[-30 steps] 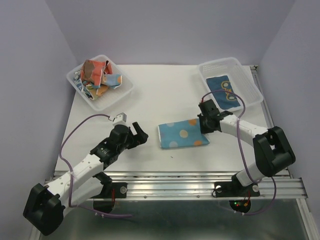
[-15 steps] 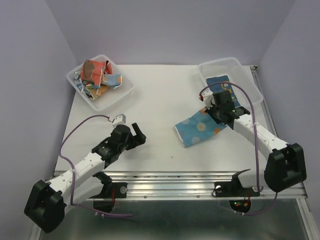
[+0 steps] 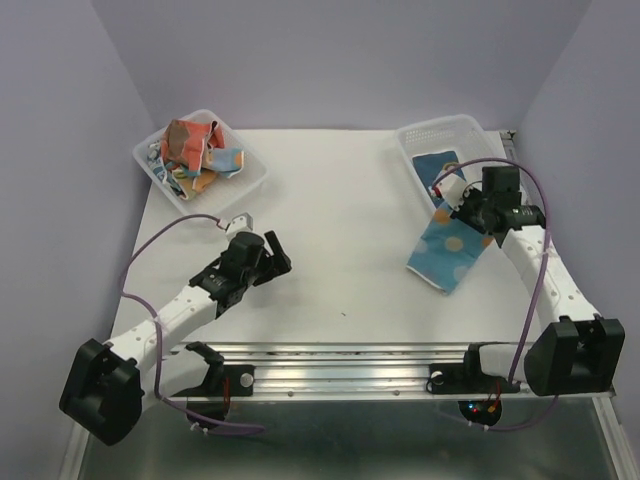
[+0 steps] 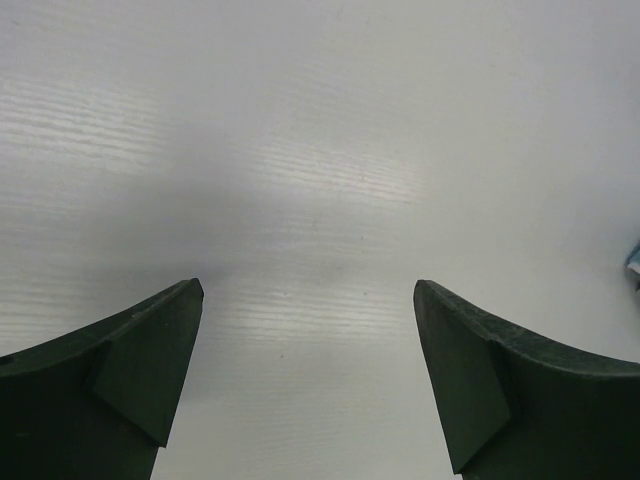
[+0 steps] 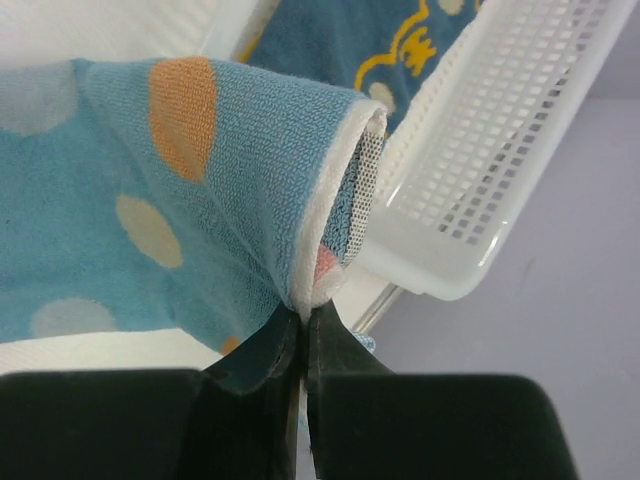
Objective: Fold and stack the towels
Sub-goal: Neatly place the folded towel into the bin
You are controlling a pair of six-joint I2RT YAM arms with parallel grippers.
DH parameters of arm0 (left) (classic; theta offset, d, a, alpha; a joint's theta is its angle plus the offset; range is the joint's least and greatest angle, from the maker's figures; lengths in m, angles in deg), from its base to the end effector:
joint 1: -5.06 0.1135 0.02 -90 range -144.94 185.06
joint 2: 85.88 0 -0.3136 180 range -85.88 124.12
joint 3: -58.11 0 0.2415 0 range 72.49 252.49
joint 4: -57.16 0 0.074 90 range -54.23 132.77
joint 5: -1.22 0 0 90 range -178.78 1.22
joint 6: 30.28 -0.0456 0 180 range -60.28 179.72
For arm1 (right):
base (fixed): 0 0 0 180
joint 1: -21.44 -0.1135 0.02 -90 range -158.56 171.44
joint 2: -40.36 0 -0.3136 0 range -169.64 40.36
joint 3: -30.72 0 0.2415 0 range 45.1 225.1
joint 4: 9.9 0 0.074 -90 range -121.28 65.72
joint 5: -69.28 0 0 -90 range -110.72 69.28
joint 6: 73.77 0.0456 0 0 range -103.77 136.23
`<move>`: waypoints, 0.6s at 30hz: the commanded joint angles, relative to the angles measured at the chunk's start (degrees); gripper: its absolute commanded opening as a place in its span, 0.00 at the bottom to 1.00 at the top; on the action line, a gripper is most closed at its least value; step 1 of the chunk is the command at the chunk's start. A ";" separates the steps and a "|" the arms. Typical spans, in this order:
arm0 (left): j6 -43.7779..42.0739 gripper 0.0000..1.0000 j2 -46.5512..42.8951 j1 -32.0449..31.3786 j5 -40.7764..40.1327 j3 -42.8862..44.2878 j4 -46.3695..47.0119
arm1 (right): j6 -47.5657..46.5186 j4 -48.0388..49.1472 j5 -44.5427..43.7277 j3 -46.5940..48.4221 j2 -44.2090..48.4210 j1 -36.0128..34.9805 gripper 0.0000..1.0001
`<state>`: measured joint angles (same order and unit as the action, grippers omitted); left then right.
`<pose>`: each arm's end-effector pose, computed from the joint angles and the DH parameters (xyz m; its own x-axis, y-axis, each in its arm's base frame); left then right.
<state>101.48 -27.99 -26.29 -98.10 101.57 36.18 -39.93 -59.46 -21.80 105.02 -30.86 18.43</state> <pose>0.1611 -0.0895 0.2500 -0.6360 -0.3821 -0.6705 -0.0307 0.8806 -0.4728 0.2423 0.0119 0.3367 -0.3704 -0.8511 -0.3721 -0.6235 0.5248 -0.5796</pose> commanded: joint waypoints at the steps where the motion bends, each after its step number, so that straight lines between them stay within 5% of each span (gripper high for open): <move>1: -1.85 0.99 0.56 1.20 -4.65 4.58 -1.14 | -12.21 -3.05 1.44 6.79 0.47 4.57 0.01; 8: -2.73 0.99 3.45 4.63 -6.05 7.12 -2.28 | -22.39 7.48 -1.82 4.24 0.56 8.71 0.01; 18: -2.21 0.99 4.78 5.86 -9.48 9.50 -5.36 | -23.91 27.96 0.10 6.34 -6.99 9.42 0.01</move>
<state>99.82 -22.94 -21.00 -104.44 108.06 32.18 -61.44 -41.97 -22.85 108.50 -35.98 27.42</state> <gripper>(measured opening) 0.986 0.047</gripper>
